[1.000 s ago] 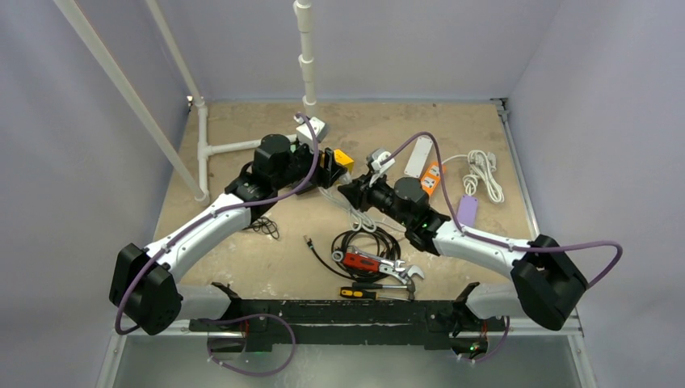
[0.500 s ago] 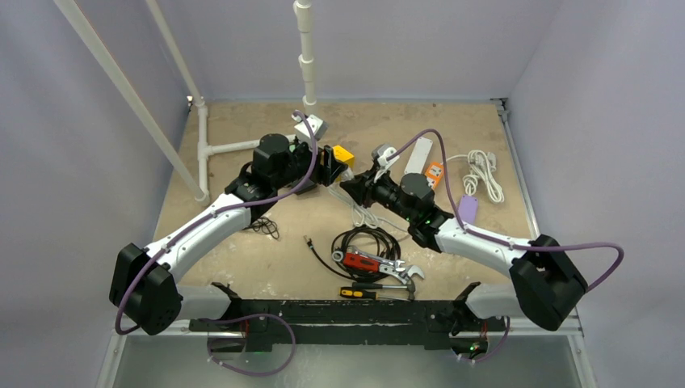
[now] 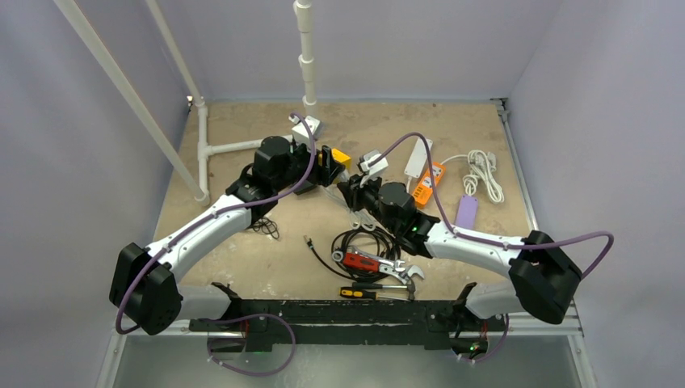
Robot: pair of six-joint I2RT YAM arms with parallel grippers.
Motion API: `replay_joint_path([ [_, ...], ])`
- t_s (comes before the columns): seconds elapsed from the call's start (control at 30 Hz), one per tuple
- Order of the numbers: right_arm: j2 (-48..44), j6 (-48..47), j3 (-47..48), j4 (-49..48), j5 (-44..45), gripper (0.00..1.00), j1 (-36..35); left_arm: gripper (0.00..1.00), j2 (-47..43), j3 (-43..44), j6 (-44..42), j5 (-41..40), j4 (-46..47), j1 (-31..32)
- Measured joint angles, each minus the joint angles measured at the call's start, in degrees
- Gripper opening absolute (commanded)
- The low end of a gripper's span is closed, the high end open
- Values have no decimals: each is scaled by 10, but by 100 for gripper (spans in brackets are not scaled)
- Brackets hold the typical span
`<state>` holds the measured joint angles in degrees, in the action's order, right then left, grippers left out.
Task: Pull the plug off the socket
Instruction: Remove the plug from the socket.
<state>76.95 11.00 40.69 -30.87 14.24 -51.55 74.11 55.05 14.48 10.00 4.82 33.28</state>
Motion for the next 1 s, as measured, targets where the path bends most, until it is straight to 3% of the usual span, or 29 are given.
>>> replay_joint_path([
  [0.27, -1, 0, 1, 2, -22, 0, 6, 0, 0, 0, -6, 1, -2, 0],
  [0.47, -17, 20, -23, -31, -197, 0, 88, 0, -1, 0, -16, 3, 10, 3],
  [0.63, -20, 29, -29, -44, -266, 0, 115, 0, -1, 0, -18, 5, 16, 6],
  [0.83, -20, 28, -30, -43, -263, 0, 113, 0, -2, 0, -18, 2, 15, 6],
  [1.0, -20, 10, -29, -35, -165, 0, 65, 0, -2, 0, -14, -6, 4, 5],
])
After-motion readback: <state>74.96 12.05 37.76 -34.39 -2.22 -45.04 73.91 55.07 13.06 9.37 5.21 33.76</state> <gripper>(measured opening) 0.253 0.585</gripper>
